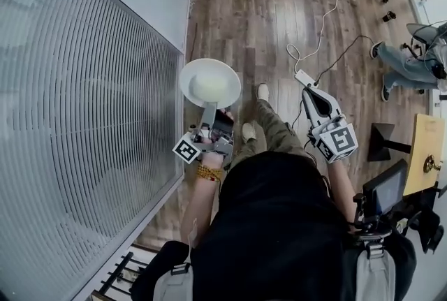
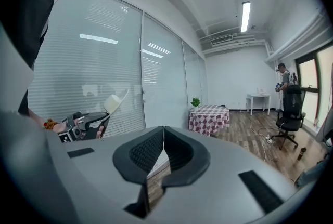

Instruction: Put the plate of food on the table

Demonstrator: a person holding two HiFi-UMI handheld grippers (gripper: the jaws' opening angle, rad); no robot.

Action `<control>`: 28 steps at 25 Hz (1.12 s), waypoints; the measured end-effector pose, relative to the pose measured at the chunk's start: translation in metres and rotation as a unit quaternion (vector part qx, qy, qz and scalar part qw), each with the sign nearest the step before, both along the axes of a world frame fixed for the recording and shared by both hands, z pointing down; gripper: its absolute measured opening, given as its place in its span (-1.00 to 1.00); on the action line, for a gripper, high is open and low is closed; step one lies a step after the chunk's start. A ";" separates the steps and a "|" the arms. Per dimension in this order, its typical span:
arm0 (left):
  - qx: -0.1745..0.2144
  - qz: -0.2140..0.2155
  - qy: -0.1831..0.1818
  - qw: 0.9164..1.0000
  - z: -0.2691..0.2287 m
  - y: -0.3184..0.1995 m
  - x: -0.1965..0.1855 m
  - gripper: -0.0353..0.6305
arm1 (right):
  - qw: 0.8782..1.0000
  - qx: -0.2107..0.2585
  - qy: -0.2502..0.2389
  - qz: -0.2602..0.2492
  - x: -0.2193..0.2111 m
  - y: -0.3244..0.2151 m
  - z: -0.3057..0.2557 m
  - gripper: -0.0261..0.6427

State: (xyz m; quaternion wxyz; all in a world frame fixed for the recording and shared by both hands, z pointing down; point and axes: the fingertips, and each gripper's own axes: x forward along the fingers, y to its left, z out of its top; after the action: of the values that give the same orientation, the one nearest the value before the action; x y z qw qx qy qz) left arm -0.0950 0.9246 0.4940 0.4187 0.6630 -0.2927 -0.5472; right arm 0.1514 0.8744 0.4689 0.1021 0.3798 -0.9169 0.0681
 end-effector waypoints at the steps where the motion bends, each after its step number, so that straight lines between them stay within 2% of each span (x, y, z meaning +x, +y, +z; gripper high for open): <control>1: -0.004 -0.001 -0.003 1.000 0.001 0.001 0.000 -0.85 | 1.000 0.002 -0.001 -0.003 -0.002 -0.002 -0.001 -0.89; 5: -0.016 -0.009 -0.007 1.000 0.014 -0.012 -0.005 -0.85 | 1.000 0.011 -0.017 -0.015 -0.018 -0.030 0.007 -0.89; 9: -0.033 -0.012 -0.016 0.999 0.030 -0.091 -0.018 -0.85 | 0.999 0.008 -0.037 -0.017 -0.036 -0.119 0.025 -0.89; 15: -0.035 -0.009 -0.037 0.999 0.006 -0.215 -0.026 -0.85 | 0.998 0.003 -0.054 -0.013 -0.047 -0.245 0.015 -0.89; 18: -0.031 -0.004 -0.047 0.998 -0.004 -0.274 -0.016 -0.85 | 0.998 -0.004 -0.061 -0.007 -0.039 -0.300 0.015 -0.89; 23: -0.007 0.001 -0.073 0.997 -0.012 -0.341 0.022 -0.85 | 0.997 0.005 -0.075 -0.011 -0.004 -0.373 0.021 -0.89; 28: -0.013 -0.001 -0.062 0.998 -0.007 -0.399 0.027 -0.85 | 0.997 -0.010 -0.078 0.016 0.008 -0.441 0.035 -0.89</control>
State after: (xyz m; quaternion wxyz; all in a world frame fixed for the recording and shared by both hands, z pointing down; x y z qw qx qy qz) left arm -0.0685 0.5253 0.4866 0.4076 0.6903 -0.3256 -0.5014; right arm 0.1599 0.4329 0.5042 0.0327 0.3866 -0.9153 0.1082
